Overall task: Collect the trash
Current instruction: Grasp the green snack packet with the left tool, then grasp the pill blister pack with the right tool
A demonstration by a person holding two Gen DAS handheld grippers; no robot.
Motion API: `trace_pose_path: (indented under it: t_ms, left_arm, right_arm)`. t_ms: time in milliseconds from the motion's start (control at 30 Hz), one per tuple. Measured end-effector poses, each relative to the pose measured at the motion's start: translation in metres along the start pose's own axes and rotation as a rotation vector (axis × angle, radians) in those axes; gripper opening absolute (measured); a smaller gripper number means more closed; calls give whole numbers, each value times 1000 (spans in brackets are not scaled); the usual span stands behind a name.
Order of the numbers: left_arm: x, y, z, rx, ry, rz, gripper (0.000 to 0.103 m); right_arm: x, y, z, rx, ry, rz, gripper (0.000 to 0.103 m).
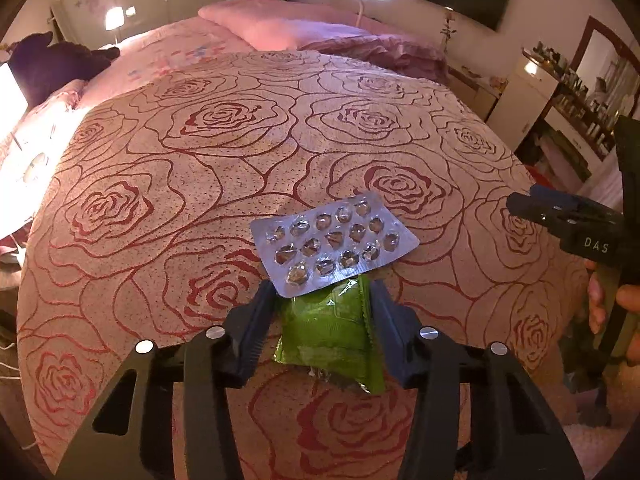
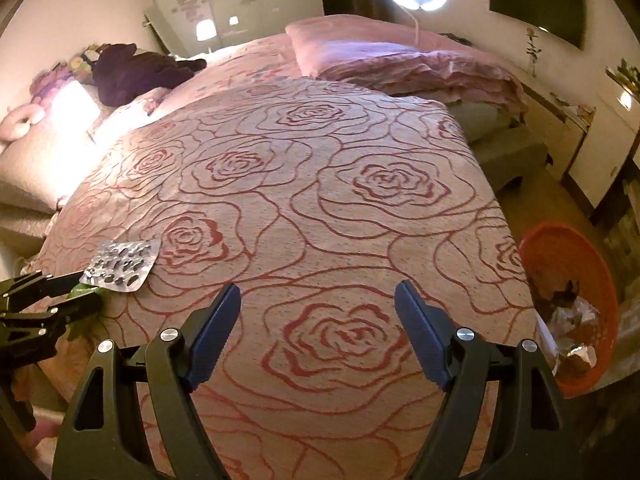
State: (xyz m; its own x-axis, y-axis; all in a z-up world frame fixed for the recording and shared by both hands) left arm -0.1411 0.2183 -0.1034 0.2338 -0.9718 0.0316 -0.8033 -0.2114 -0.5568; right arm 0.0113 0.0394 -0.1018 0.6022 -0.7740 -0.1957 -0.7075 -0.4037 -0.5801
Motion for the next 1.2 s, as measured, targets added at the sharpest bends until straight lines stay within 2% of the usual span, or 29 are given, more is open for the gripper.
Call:
trace_pose_path:
  t_ms: [67, 200, 500, 933, 1200]
  left_arm:
    - [-2, 1, -1, 2, 3, -8, 42]
    - [-10, 2, -5, 10, 4, -35, 42]
    - [-43, 3, -16, 36, -38, -102, 42]
    - [-79, 8, -22, 53, -68, -188, 42]
    - [-89, 8, -23, 58, -70, -214, 42]
  right_arm:
    - [-4, 0, 1, -4, -5, -11, 77]
    - [-19, 0, 4, -9, -24, -48, 77]
    - [-74, 0, 17, -34, -127, -185, 77]
    - [-161, 8, 45, -119, -295, -500, 77]
    - [-189, 9, 62, -143, -318, -590, 77]
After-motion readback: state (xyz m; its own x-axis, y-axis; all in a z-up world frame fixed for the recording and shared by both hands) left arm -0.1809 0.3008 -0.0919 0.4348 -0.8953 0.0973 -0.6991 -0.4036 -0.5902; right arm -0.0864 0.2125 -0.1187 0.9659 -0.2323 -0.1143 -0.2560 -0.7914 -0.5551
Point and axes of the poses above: each gripper's, at about its wrist camera, not at the fingertips, and z roughly the way its jaws point, x to its right, y to its underside, the point moved 5 cm from there along z, roughly the way its jaws point, and after that the axes turned 9 degrees about z, right-handed, at the moved point
